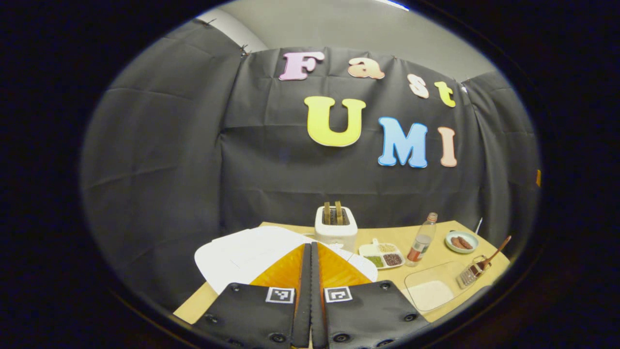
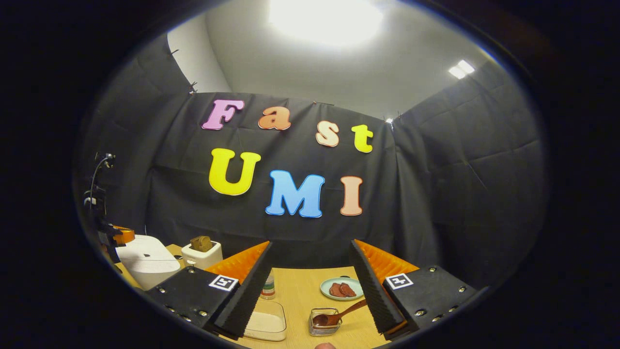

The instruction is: Close the left gripper, press the button to open the rice cooker; take a wooden spoon from the chopstick holder with the right hand, scoop a spoonful of rice and pour it into the rice cooker, then put the wooden spoon back into the chopstick holder.

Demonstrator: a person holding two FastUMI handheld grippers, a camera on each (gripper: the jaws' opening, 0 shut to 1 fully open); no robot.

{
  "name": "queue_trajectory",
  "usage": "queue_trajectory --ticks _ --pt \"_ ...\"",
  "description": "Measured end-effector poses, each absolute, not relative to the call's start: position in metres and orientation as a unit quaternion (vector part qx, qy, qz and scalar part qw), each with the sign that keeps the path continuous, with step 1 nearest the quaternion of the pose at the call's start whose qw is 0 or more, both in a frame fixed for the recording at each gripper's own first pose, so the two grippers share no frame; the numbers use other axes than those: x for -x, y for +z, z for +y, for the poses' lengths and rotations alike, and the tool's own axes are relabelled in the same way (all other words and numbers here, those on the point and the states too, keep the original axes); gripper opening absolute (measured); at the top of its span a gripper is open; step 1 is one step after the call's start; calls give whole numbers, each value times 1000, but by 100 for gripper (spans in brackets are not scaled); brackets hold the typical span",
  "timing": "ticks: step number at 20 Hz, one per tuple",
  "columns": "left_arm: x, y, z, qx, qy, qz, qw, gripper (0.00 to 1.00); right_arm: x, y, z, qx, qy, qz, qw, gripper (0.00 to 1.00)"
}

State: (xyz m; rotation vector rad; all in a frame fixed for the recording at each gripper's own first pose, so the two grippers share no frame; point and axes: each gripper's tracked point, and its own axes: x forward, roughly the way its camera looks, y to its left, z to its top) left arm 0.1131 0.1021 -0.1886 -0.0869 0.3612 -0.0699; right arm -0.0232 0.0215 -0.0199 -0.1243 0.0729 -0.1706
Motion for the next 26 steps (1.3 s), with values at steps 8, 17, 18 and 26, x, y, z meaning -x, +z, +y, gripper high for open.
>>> queue_trajectory --ticks 8,17,18,26 --pt "-119 -247 94 45 -36 232 971 9 20 -18 20 78 -93 38 992 95" --pt "-112 -252 97 46 -20 240 970 9 15 -19 20 73 -75 40 994 95" --pt "-112 -251 98 45 -17 241 969 9 15 -18 19 73 -73 39 994 95" --pt "-115 -256 99 60 -11 249 967 9 11 -23 4 54 -68 37 995 95"
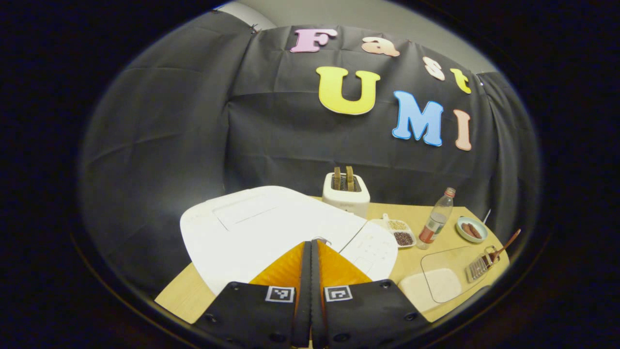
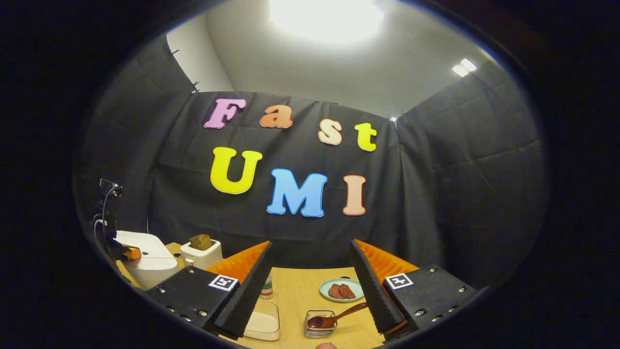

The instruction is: Close the left gripper, press the button to open the rice cooker; take a wooden spoon from the chopstick holder with the right hand, scoop a spoonful of rice and pour it into the rice cooker, then put the wooden spoon back into the chopstick holder.

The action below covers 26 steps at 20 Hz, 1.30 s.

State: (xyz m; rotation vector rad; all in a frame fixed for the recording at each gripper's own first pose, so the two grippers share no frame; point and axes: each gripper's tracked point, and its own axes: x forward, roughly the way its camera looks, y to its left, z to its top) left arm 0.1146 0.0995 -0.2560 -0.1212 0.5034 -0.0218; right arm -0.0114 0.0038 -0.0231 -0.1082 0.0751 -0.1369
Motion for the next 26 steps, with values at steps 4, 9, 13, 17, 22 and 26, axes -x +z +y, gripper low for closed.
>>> queue_trajectory --ticks 4,9,13,17,22,26 --pt "-116 -260 101 75 -2 261 963 10 15 -29 1 49 -63 43 996 95" --pt "-125 -245 103 51 4 256 965 9 18 -18 -5 49 -60 26 997 95" --pt "-133 -181 114 1 19 184 983 9 17 -14 -13 45 -59 14 997 95" --pt "-130 -118 126 -6 47 115 992 9 12 -20 -27 35 -62 16 997 95" --pt "-98 -46 97 14 43 42 998 55 1 -36 -52 20 -68 27 997 95" --pt "-74 -5 63 36 25 -4 999 96 -9 -61 -75 -1 -80 55 995 95"
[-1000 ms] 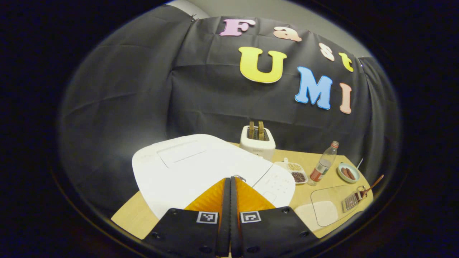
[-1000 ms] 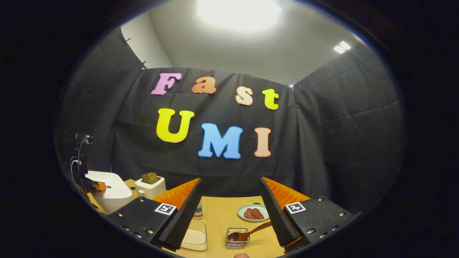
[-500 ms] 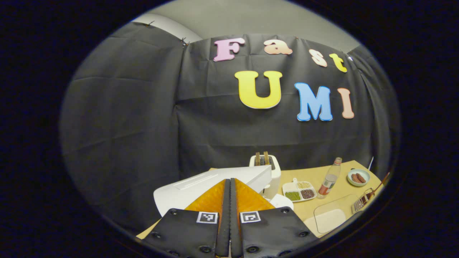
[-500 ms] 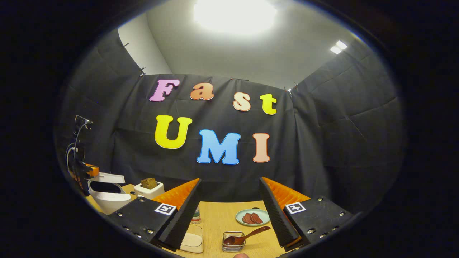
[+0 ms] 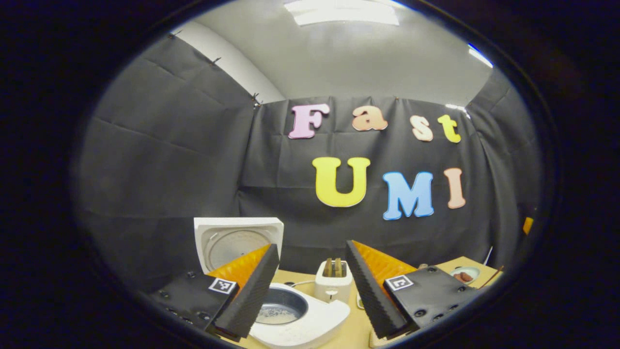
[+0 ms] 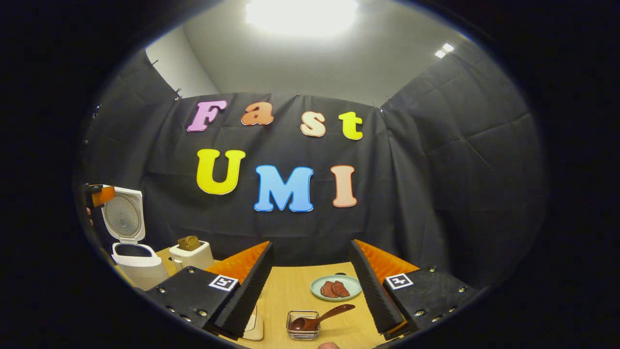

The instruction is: Close the left gripper, press the button to open the rice cooker; take a wooden spoon from the chopstick holder with the right hand, scoop a spoonful of rice and pour it into the rice cooker, then put the wooden spoon back into the chopstick holder.

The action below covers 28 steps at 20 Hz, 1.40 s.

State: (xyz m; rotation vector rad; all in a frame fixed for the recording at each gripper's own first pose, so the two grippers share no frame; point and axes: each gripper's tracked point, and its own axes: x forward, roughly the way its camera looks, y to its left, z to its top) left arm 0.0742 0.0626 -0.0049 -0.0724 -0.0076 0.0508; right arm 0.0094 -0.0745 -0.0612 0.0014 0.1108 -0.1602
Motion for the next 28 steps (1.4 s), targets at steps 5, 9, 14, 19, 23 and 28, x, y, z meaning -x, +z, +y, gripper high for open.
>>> queue_trajectory --ticks 5,9,14,19,23,28 --pt "-56 16 29 38 6 -6 999 97 -18 -114 -101 -40 -96 110 988 95" --pt "-45 13 16 21 1 4 1000 95 -22 -162 -115 -59 -101 157 981 96" --pt "-32 5 8 -13 4 28 1000 97 -25 -212 -124 -85 -103 209 969 96" --pt "-27 10 8 -13 13 33 999 97 -25 -250 -117 -134 -92 254 953 96" --pt "-19 9 12 -12 29 38 999 95 -28 -277 -109 -165 -82 287 940 96" --pt "1 5 15 -29 52 48 997 96 -26 -301 -90 -214 -46 326 920 81"
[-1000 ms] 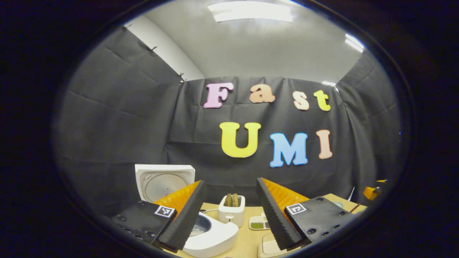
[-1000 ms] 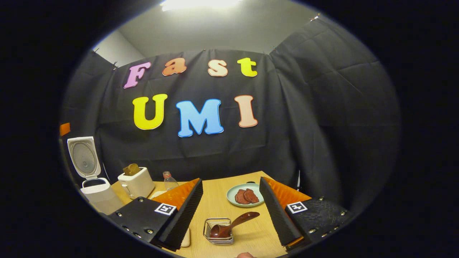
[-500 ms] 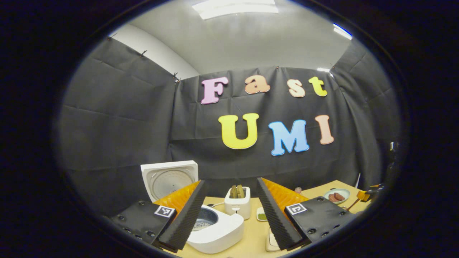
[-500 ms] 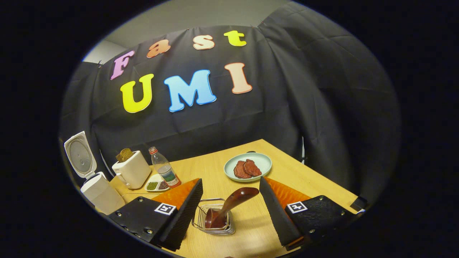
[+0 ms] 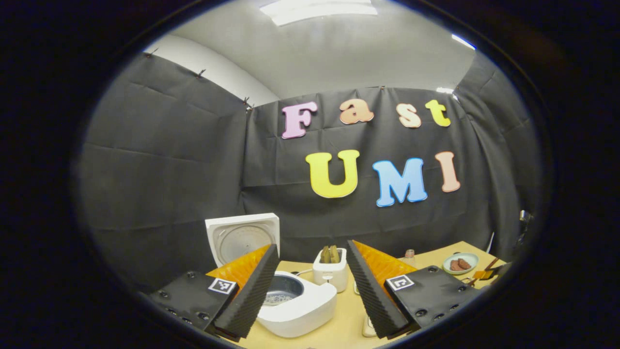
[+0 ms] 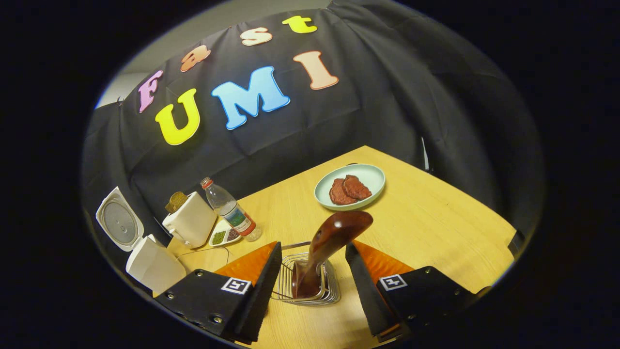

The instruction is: Close the left gripper, press the button to open the rice cooker; take a wooden spoon from the chopstick holder with the right hand, scoop a spoonful of rice and pour it into the rice cooker, then put the wooden spoon back into the chopstick holder.

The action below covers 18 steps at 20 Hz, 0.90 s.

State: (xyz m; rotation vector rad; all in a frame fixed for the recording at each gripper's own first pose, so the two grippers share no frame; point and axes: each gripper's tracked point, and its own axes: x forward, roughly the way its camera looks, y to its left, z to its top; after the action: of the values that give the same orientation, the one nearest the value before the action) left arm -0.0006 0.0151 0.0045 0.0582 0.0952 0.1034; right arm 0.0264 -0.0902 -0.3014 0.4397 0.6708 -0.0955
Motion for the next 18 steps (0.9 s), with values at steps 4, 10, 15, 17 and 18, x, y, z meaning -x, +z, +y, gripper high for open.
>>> queue_trajectory --ticks 4,10,15,17,18 --pt "9 6 15 -27 59 46 997 96 -27 -305 -90 -207 -41 332 919 33" --pt "12 7 28 -21 61 38 997 97 -33 -295 -86 -173 -21 330 928 12" --pt "6 13 40 -15 54 22 998 97 -39 -243 -84 -126 -18 287 949 12" --pt "2 12 46 -12 47 16 999 99 -41 -226 -77 -123 -18 273 954 12" --pt "0 10 48 -10 43 15 999 97 -41 -218 -72 -127 -18 267 955 12"
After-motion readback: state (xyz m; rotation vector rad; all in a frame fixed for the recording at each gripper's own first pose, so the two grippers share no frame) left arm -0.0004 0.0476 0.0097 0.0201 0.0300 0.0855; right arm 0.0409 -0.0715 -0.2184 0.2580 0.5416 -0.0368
